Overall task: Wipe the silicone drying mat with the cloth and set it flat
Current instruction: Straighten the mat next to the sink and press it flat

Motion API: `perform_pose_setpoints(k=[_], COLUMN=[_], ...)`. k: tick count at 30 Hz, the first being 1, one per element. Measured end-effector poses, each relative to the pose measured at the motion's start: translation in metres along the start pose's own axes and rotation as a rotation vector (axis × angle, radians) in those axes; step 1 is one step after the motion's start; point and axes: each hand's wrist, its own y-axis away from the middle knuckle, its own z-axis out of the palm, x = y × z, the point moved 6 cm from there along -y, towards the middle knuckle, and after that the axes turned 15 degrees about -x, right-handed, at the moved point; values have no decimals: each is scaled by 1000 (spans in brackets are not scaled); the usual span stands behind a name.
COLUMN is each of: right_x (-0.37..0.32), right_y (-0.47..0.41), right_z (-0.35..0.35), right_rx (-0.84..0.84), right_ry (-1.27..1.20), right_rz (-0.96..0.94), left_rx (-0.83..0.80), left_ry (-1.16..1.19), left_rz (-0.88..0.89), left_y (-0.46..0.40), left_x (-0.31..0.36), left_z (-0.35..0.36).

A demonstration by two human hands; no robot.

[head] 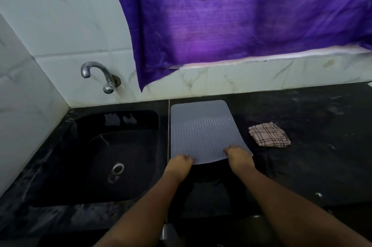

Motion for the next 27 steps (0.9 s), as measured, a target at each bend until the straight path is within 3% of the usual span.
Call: perform_pose_setpoints(k=[5,27], right_x=[11,18], right_y=[18,42], right_z=[40,71], right_rx=[-48,-202], right_ry=[100,151], right_rz=[-22,5], left_rx=[-49,-134], left_ry=[214,-191], left_rz=[-11,18], left_y=[22,55], left_x=[3,15], left_z=[37,74])
